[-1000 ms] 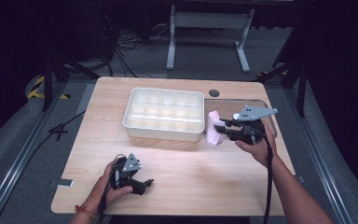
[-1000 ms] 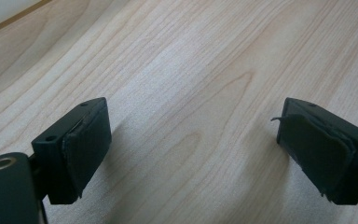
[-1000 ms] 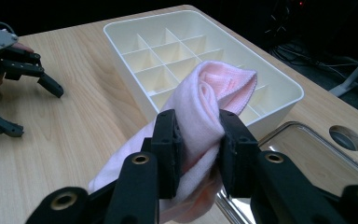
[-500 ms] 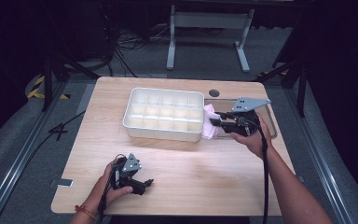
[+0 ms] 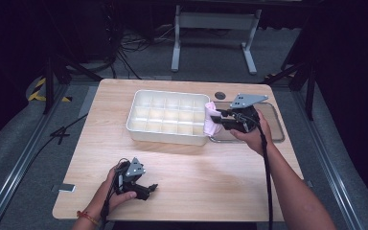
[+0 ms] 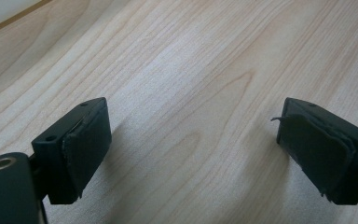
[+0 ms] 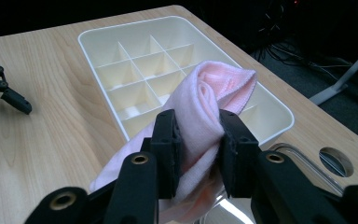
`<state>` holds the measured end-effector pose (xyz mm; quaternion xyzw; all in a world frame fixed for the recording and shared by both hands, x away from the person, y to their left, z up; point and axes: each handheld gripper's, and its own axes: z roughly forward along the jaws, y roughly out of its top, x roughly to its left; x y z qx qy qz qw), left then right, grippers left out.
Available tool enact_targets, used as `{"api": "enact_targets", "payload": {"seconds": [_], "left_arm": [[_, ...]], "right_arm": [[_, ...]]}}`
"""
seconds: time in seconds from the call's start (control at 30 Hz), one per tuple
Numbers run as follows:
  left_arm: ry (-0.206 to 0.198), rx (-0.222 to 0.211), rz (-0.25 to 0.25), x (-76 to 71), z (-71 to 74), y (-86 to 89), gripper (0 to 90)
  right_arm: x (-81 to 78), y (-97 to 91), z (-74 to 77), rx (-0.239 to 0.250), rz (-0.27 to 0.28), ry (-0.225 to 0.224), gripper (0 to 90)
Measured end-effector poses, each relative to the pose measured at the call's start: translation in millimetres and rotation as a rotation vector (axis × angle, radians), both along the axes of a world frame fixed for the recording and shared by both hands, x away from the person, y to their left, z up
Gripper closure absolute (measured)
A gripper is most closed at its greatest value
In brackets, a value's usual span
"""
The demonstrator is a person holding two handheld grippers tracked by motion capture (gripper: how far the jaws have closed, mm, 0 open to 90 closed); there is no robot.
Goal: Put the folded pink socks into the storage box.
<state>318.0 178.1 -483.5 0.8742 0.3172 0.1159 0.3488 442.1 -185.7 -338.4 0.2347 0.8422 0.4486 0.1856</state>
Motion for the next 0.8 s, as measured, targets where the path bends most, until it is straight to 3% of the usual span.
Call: {"api": "enact_targets", "payload": {"seconds": [0.8], "left_arm": [[0.000, 0.004, -0.003, 0.1, 0.1, 0.2, 10.1]], "right_arm": [[28.6, 33.1, -19.4, -0.091, -0.059, -0.010, 70.2]]}}
